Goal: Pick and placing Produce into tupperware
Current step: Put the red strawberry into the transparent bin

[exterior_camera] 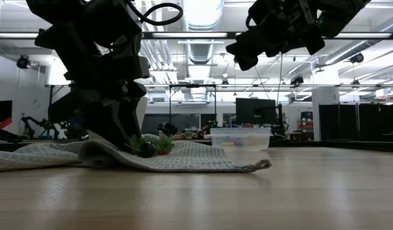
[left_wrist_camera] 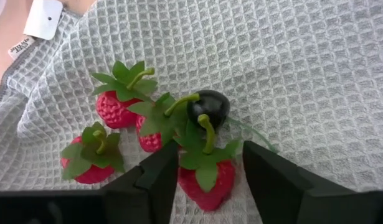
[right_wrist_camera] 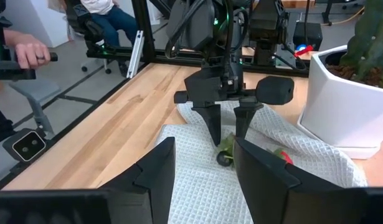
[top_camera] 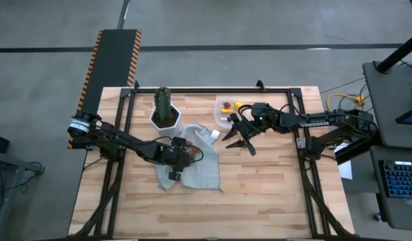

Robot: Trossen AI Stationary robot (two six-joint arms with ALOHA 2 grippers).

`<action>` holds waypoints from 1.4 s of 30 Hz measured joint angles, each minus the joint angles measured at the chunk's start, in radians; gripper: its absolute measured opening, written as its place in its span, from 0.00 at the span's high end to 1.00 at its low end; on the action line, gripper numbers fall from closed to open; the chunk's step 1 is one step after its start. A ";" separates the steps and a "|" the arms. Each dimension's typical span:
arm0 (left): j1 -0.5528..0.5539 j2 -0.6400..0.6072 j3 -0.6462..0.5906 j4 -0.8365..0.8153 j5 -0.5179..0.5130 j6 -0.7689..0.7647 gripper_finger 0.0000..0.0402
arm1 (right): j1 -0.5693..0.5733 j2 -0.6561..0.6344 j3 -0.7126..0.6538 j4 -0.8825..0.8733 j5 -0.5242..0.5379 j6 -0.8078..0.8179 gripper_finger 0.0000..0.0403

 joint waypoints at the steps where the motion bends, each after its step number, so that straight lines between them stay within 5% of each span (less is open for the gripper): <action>1: 0.000 0.000 0.000 0.000 -0.002 0.000 0.58 | 0.000 0.000 0.000 0.000 0.000 0.001 0.62; 25: 0.008 0.001 -0.006 -0.039 -0.039 -0.028 0.56 | 0.000 0.000 0.000 -0.002 0.000 0.002 0.63; 35: 0.011 0.002 -0.006 -0.040 -0.039 -0.028 0.73 | 0.000 0.000 0.000 -0.002 0.000 0.002 0.63; 42: 0.011 0.002 -0.006 -0.040 -0.042 -0.027 0.73 | 0.000 0.000 0.000 -0.002 0.000 0.002 0.63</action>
